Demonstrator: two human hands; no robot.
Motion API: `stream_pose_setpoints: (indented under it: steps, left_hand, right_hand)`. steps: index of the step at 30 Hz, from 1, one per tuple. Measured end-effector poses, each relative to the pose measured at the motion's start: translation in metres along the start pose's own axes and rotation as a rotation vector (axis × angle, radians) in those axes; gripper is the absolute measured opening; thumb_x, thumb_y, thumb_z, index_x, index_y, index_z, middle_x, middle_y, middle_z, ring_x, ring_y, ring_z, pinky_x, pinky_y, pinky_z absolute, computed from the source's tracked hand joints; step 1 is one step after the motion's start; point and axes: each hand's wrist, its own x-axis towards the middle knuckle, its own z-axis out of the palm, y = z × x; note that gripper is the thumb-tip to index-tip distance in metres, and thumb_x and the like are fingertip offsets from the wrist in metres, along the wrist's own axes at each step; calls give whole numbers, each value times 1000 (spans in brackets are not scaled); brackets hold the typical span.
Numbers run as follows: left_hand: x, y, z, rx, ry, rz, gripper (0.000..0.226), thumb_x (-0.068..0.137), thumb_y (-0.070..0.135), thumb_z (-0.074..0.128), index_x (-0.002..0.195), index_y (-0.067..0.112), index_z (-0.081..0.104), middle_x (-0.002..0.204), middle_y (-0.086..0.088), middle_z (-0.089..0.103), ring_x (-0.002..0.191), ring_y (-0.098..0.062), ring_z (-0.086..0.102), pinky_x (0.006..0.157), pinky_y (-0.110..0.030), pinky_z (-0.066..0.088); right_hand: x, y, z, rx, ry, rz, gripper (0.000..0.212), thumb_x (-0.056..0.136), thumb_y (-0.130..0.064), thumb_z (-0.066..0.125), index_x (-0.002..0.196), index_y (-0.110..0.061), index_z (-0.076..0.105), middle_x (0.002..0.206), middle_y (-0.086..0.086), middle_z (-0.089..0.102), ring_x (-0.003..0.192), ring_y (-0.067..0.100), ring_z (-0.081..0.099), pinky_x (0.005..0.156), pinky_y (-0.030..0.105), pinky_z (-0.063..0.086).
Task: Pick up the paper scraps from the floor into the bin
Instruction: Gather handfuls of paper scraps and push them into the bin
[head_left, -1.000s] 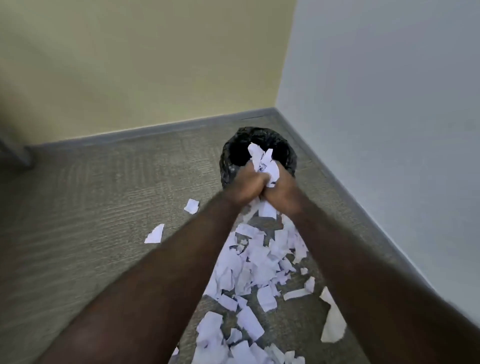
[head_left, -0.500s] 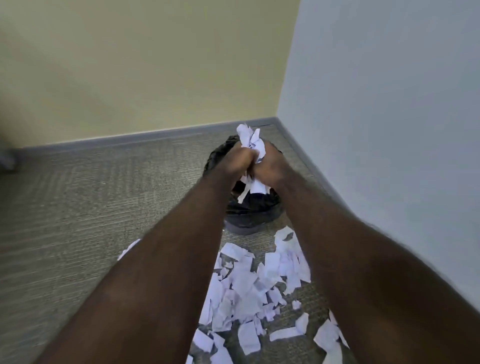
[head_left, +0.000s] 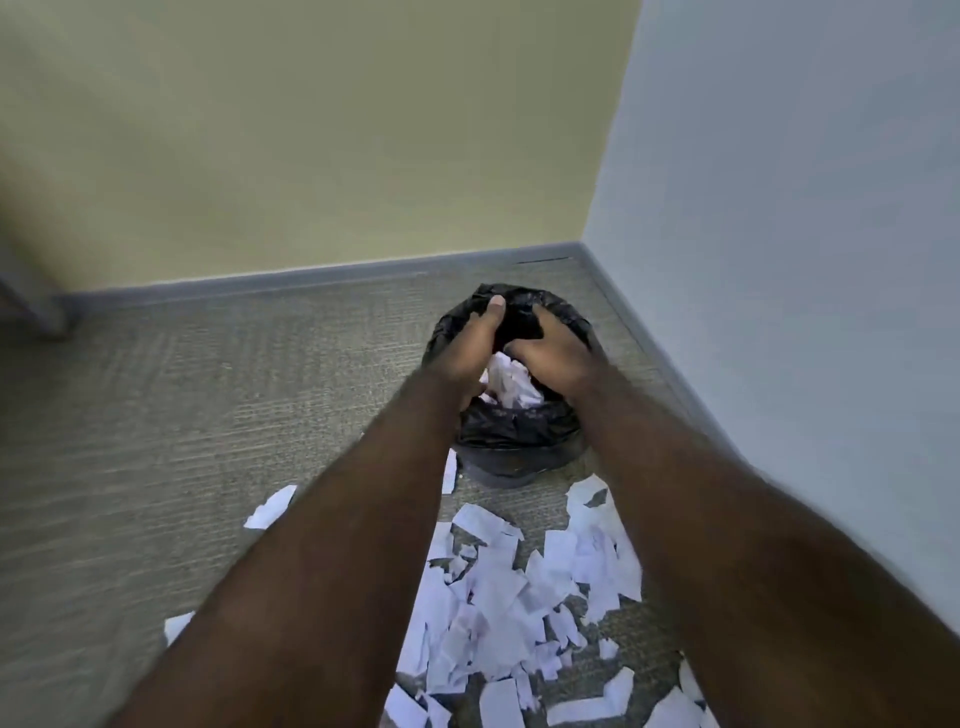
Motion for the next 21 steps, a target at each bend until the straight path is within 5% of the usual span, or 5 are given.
stream_pose_setpoints:
  steps: [5, 9, 12, 15, 21]
  left_hand:
    - [-38, 11, 5, 51, -40, 95, 47, 106, 38, 30, 145, 14, 39, 116, 6, 43, 108, -6, 38, 52, -1, 43]
    - [-58, 13, -3, 43, -36, 168, 47, 107, 35, 27, 149, 15, 34, 133, 5, 48, 119, -3, 39, 89, -11, 35]
    - [-73, 10, -22, 47, 11, 247, 38, 107, 30, 30, 136, 14, 49, 118, 11, 59, 102, 5, 55, 98, -17, 45]
    - [-88, -10, -49, 55, 140, 339, 32, 105, 19, 39, 131, 9, 55, 115, 10, 61, 93, 16, 60, 87, -10, 47]
    - [-123, -99, -135, 338, 349, 229, 41, 100, 25, 51, 141, 19, 51, 146, -2, 49, 135, -17, 46, 111, -32, 34]
  right_hand:
    - [-17, 4, -17, -2, 67, -63, 62, 71, -30, 58, 133, -28, 53, 109, -6, 62, 87, 15, 64, 83, 36, 54]
    - [-45, 13, -36, 73, 196, -130, 46, 87, -5, 54, 131, -19, 57, 124, -3, 63, 115, 12, 58, 101, 34, 50]
    - [-78, 32, -50, 91, 337, -126, 39, 94, -4, 55, 131, -16, 57, 133, 1, 58, 120, 12, 54, 90, 16, 49]
    - [-116, 80, -56, -34, 329, -23, 39, 95, -8, 58, 134, -15, 54, 138, 4, 54, 123, 18, 52, 98, 31, 45]
    - [-198, 190, -35, -197, 205, 419, 44, 91, -18, 68, 132, -7, 57, 135, 18, 57, 118, 34, 57, 101, 42, 44]
